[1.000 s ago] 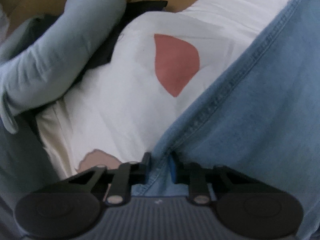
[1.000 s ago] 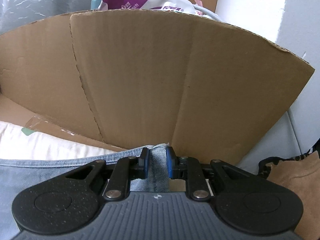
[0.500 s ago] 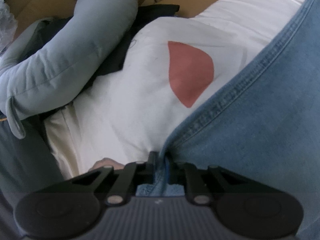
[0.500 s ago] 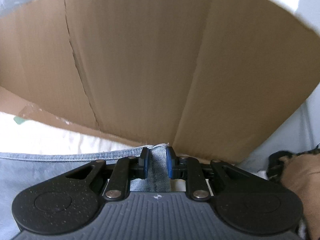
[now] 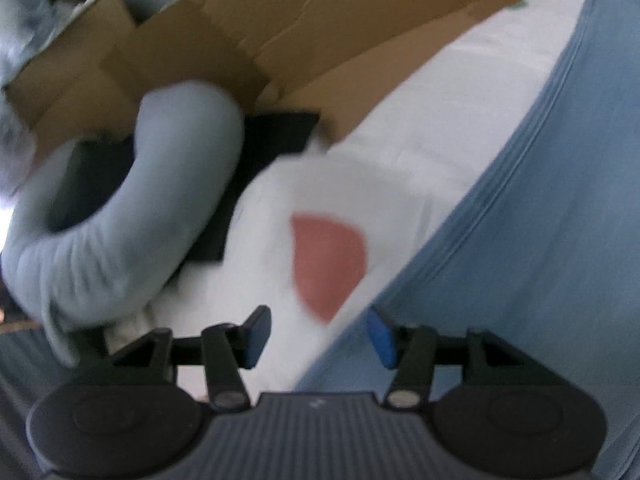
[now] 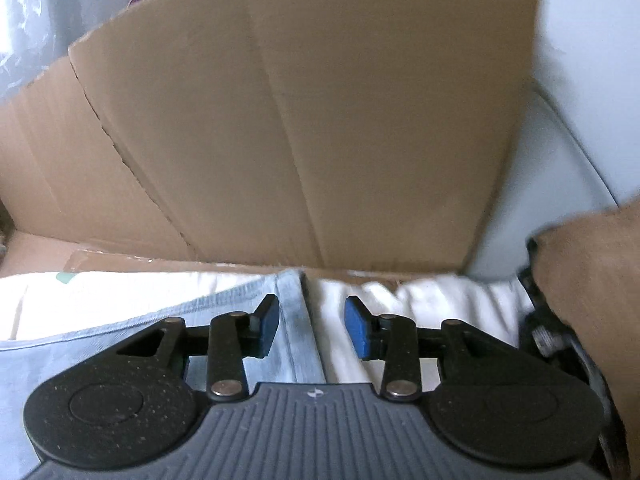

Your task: Fold clothes

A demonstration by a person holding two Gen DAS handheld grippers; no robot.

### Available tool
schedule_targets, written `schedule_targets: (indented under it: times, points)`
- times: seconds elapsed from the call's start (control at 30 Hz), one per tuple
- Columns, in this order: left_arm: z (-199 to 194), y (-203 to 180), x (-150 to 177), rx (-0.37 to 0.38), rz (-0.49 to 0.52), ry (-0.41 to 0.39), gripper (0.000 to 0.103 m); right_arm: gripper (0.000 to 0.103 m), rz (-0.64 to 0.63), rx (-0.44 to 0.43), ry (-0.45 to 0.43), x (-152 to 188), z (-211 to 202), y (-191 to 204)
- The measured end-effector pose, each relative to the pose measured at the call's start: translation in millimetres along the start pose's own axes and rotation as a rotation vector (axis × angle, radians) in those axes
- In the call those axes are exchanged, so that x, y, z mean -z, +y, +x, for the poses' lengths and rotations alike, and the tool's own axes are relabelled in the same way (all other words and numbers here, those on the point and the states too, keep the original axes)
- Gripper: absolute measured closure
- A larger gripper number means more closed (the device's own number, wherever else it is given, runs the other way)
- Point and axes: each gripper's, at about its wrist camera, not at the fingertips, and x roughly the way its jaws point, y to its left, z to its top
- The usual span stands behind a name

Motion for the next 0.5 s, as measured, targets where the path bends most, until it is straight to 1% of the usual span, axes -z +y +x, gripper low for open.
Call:
schedule_targets:
  times: [0.1, 0.23, 0.3, 0.37, 0.43, 0.47, 0.5]
  points:
    - [4, -7, -14, 0.032, 0.014, -0.018, 0.046, 0.060, 0.041, -0.026, 0.021, 11, -13, -8]
    - [4, -25, -23, 0.089, 0.019, -0.041, 0.046, 0.060, 0.082, -0.057, 0.064, 24, -27, -11]
    - [5, -32, -28, 0.104, 0.032, -0.065, 0.047, 0.060, 0.089, -0.054, 0.060, 31, -38, -14]
    - [10, -39, -37, 0.146, 0.031, -0.087, 0.047, 0.060, 0.101, -0.053, 0.059, 38, -47, -19]
    - [7, -48, -43, 0.181, 0.048, -0.104, 0.047, 0.060, 0.117, -0.047, 0.066, 46, -54, -24]
    - [5, -53, -44, 0.198, 0.060, -0.109, 0.047, 0.060, 0.124, -0.042, 0.072, 50, -57, -25]
    - [4, -57, -45, 0.212, 0.071, -0.109, 0.047, 0.060, 0.126, -0.040, 0.078, 50, -49, -25]
